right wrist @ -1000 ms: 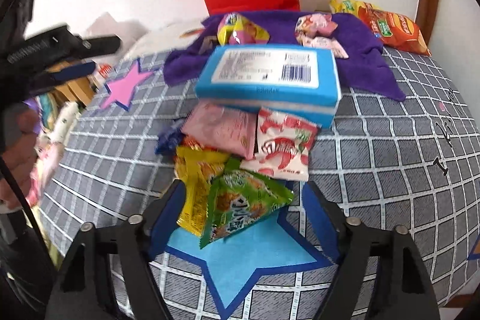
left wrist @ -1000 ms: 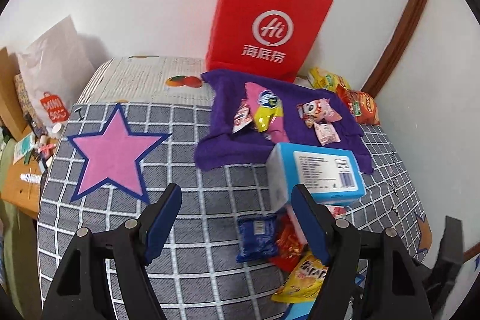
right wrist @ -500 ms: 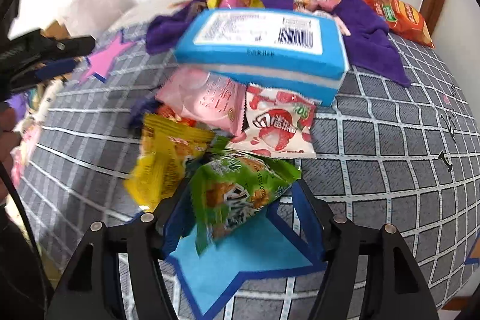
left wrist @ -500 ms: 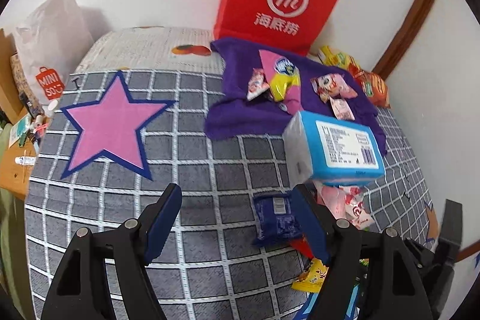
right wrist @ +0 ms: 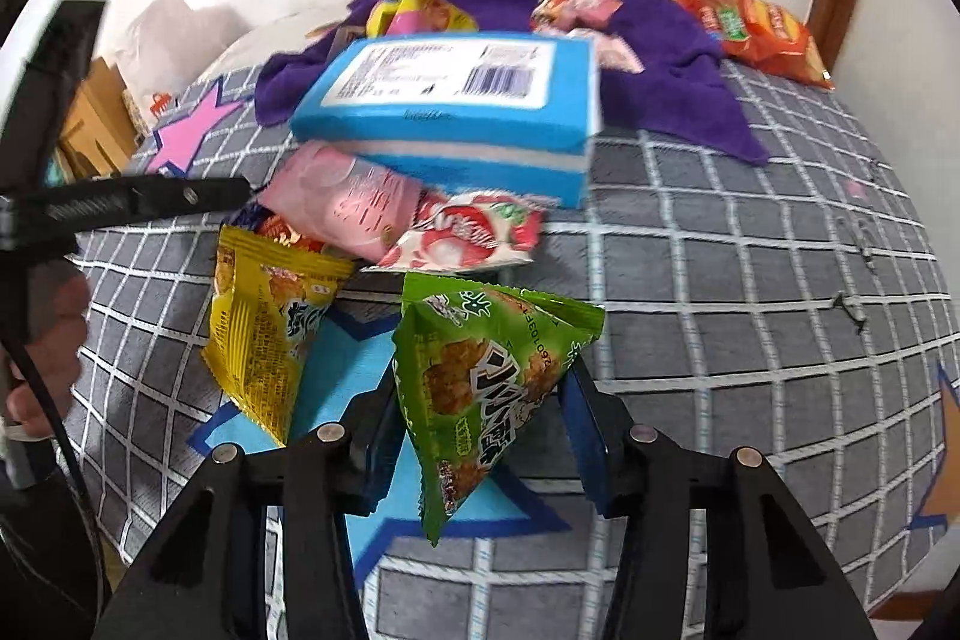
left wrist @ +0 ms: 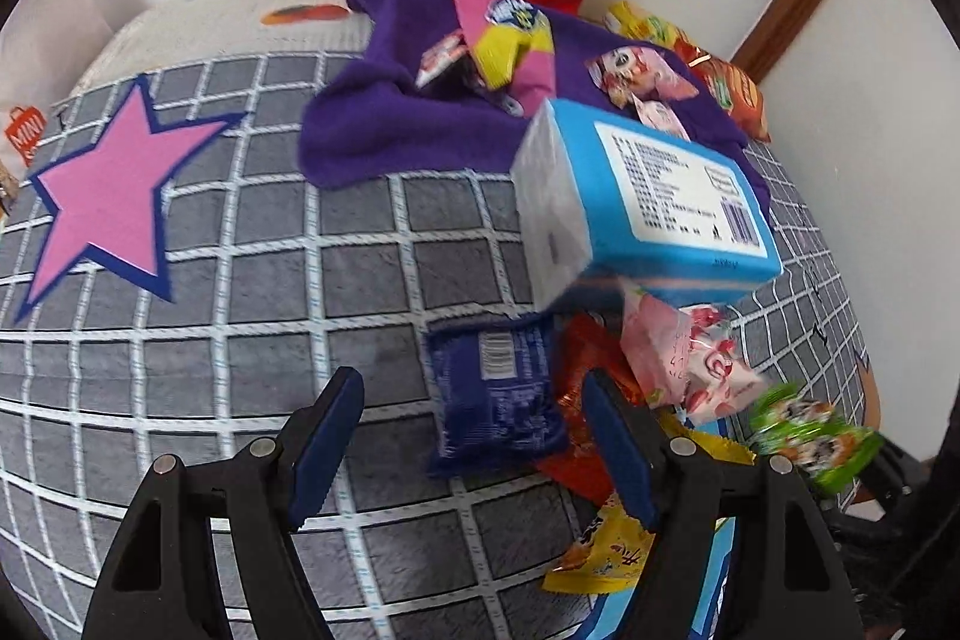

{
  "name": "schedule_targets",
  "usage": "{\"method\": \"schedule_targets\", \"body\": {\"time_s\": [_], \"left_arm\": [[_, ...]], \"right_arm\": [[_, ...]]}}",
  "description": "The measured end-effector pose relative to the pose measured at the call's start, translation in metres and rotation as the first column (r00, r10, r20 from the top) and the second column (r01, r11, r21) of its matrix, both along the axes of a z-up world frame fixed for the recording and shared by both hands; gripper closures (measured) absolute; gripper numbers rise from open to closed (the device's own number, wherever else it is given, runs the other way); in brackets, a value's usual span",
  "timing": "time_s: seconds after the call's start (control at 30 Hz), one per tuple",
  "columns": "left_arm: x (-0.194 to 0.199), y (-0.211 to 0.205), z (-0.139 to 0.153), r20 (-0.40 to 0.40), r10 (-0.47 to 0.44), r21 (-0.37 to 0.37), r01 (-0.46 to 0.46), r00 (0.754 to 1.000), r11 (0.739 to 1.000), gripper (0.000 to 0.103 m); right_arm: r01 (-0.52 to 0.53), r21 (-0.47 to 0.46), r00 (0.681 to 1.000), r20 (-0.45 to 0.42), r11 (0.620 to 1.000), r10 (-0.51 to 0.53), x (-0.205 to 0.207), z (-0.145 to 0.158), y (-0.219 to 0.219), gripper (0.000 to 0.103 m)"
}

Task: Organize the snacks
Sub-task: 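Grasp green triangular snack bag with right gripper while left gripper grasps blue packet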

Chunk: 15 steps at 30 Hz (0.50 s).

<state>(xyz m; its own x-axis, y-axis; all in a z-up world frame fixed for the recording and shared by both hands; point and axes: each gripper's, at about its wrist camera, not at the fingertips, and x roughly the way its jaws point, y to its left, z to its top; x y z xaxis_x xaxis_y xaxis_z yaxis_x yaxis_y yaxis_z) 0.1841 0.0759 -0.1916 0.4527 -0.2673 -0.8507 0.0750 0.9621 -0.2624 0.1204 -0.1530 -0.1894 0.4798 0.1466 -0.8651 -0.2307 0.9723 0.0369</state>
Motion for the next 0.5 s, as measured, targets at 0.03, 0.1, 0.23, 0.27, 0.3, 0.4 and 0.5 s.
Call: {"method": "schedule_targets", "body": {"time_s": [0.03, 0.1, 0.23, 0.27, 0.3, 0.4, 0.5], "left_arm": [[0.001, -0.004, -0.004, -0.008, -0.004, 0.003, 0.004, 1.0, 1.0, 0.032], [0.002, -0.008, -0.01, -0.021, -0.007, 0.013, 0.008, 1.0, 1.0, 0.035], [0.002, -0.011, -0.011, -0.011, -0.018, -0.006, 0.018, 1.0, 1.0, 0.047], [0.001, -0.01, -0.011, -0.012, -0.023, -0.019, 0.022, 1.0, 1.0, 0.058], [0.002, -0.009, -0.01, -0.016, -0.027, -0.029, 0.026, 1.0, 0.999, 0.062], [0.0, -0.007, -0.001, 0.006, -0.019, 0.0, 0.019, 1.0, 1.0, 0.064], [-0.004, -0.001, 0.013, 0.032, -0.017, -0.005, 0.017, 0.999, 1.0, 0.064]], "right_arm": [[0.001, 0.008, 1.0, 0.009, 1.0, -0.001, -0.002, 0.003, -0.003, 0.054], [0.001, 0.021, 1.0, 0.026, 1.0, -0.001, -0.003, 0.009, -0.008, 0.054], [-0.001, 0.023, 0.999, 0.046, 1.0, 0.0, -0.002, 0.016, -0.015, 0.055], [0.0, 0.023, 0.999, 0.048, 1.0, -0.002, 0.0, 0.017, -0.017, 0.055], [0.002, 0.024, 0.999, 0.05, 1.0, -0.003, 0.001, 0.018, -0.018, 0.055], [0.006, 0.02, 0.998, 0.061, 1.0, -0.007, 0.005, 0.023, -0.02, 0.055], [0.009, 0.022, 0.997, 0.078, 1.0, -0.011, 0.01, 0.031, -0.023, 0.055]]}}
